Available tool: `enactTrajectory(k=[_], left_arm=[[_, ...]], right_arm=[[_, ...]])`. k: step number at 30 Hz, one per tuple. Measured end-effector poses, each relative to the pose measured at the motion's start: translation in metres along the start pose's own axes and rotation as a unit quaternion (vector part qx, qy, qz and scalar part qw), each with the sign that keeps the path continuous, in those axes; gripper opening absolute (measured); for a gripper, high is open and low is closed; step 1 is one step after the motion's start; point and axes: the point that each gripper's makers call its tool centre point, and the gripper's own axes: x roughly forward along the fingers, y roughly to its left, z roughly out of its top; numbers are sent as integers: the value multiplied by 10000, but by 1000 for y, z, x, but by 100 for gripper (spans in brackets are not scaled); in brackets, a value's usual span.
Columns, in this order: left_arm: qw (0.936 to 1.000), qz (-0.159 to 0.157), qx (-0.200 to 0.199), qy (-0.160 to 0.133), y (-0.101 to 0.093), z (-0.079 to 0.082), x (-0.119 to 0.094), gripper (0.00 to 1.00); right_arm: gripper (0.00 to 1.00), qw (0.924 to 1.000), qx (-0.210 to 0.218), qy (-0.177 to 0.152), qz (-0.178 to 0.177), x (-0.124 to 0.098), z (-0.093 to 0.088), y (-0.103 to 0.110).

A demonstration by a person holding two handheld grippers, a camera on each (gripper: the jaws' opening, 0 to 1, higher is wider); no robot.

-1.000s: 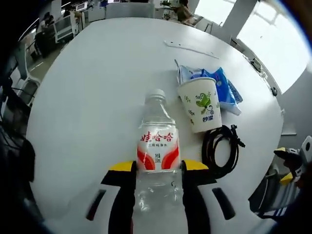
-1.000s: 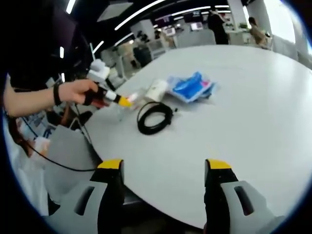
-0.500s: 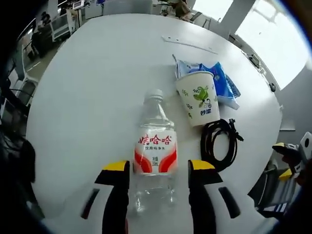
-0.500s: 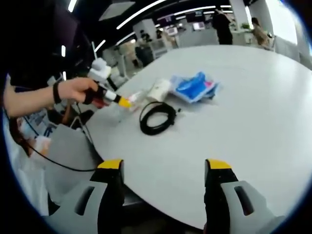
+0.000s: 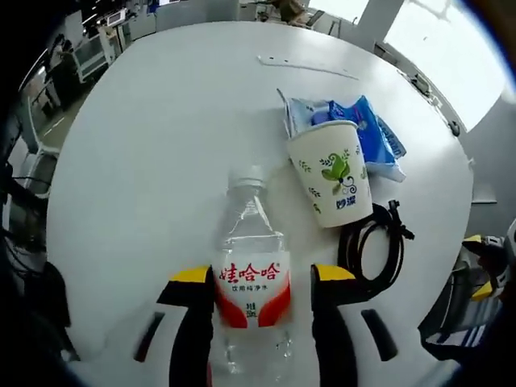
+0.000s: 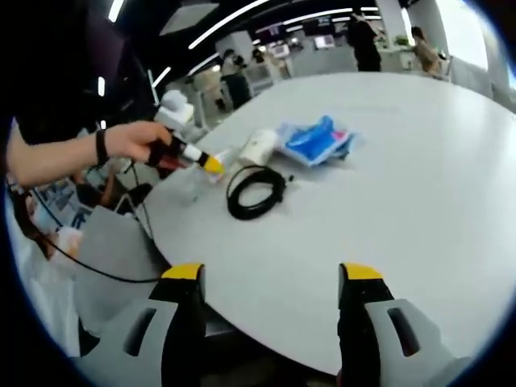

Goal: Arrange the tabletop items into an orderly group along one side of the table until the central work area is clear of visible clutter.

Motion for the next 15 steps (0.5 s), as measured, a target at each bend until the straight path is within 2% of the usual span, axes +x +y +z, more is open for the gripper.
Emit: enactTrajectory(k=[3,4,11,15], left_arm=[[10000,50,42,44,4,1,4,43],[10000,66,42,52,5,1,4,40],[9999,-21,-96,-42,6,3,4,38],[9994,-200,-275,-90,3,1,3,37]], right_arm=[[65,10000,8,10,-7,0,-1,-2],[65,10000,10,16,-10,0,-2,-2],[65,10000,39,21,-25,0,-3,-4],[65,10000,42,31,-18,1,-3,-5]])
